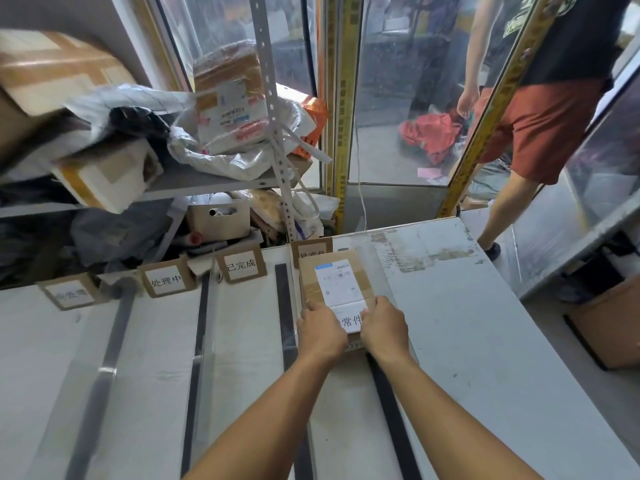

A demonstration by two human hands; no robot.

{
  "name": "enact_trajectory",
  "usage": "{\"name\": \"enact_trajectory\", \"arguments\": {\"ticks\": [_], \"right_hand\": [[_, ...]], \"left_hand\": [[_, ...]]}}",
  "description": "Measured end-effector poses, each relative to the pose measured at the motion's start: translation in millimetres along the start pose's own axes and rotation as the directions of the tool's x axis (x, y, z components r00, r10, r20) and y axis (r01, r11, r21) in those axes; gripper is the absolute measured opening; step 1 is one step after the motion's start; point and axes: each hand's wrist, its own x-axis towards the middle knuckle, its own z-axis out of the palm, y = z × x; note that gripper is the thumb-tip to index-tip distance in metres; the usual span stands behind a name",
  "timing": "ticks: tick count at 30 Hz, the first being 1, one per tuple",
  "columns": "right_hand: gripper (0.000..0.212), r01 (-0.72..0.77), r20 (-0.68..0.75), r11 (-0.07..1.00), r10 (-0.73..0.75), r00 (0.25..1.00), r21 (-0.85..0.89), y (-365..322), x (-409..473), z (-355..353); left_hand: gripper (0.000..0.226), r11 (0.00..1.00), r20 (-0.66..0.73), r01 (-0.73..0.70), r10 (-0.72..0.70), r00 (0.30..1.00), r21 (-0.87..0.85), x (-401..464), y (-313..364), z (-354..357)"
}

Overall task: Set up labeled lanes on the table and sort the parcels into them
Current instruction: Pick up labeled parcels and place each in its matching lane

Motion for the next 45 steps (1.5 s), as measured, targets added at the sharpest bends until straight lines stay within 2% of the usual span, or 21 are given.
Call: {"name": "enact_trajectory", "arguments": {"ticks": [3,7,11,14,16,20,24,28,34,39,45], "right_hand": [[0.016,-0.007,0.016,1.000,0.007,1.000,0.004,-0.2,-0.1,1.4],[0.012,-0.016,0.055,1.000,0.017,0.998,-0.006,-4.8,-2.2,3.6],[0.022,0.009,0.087,0.998,-0.003,0.996,-0.069,-6.0,-2.7,2.9],[0.033,0.088,0.091,0.994,-0.082,0.992,-0.062,-7.7,-5.8,1.0],[0.036,0.154,0.081,0.987,-0.151,0.985,-0.042,-9.1,-9.4,-0.6],[0.029,0.232,-0.010,0.972,-0.231,0.973,0.044,-15.4,-16.7,-4.9],[0.037,0.298,-0.103,0.950,-0.288,0.952,0.097,-35.6,-30.6,-10.3],[0.042,0.309,-0.119,0.933,-0.291,0.949,0.185,-65.5,-52.8,-17.0],[0.042,0.445,-0.215,0.854,-0.397,0.892,0.270,-139.3,-111.0,-13.8],[0.043,0.537,-0.239,0.792,-0.483,0.842,0.291,-214.3,-179.8,12.5],[0.041,0.590,-0.215,0.721,-0.552,0.806,0.364,-311.8,-268.1,76.3]], "left_hand": [[0.078,1.000,0.010,-0.003,0.003,1.000,-0.009,-0.1,0.0,1.2],[0.089,0.999,0.100,-0.024,0.020,0.995,0.039,-3.0,4.3,5.5],[0.094,1.000,0.120,-0.028,0.029,0.992,-0.007,-4.0,5.8,9.4],[0.094,0.998,0.098,-0.064,0.065,0.993,-0.020,-4.3,3.6,8.4],[0.086,0.991,0.057,-0.126,0.129,0.990,-0.054,-5.2,3.2,3.2],[0.048,0.950,-0.096,-0.243,0.229,0.969,-0.195,-4.8,0.9,-17.3],[0.036,0.936,-0.232,-0.310,0.268,0.935,-0.168,-8.6,-10.1,-47.4],[0.036,0.902,-0.290,-0.359,0.287,0.913,-0.240,-20.4,-23.8,-80.1],[0.034,0.825,-0.438,-0.485,0.335,0.834,-0.291,-53.3,-67.0,-145.4],[0.029,0.783,-0.542,-0.547,0.334,0.771,-0.296,-84.3,-147.1,-220.8],[0.028,0.765,-0.646,-0.589,0.315,0.695,-0.261,-115.4,-265.2,-312.2]]}}
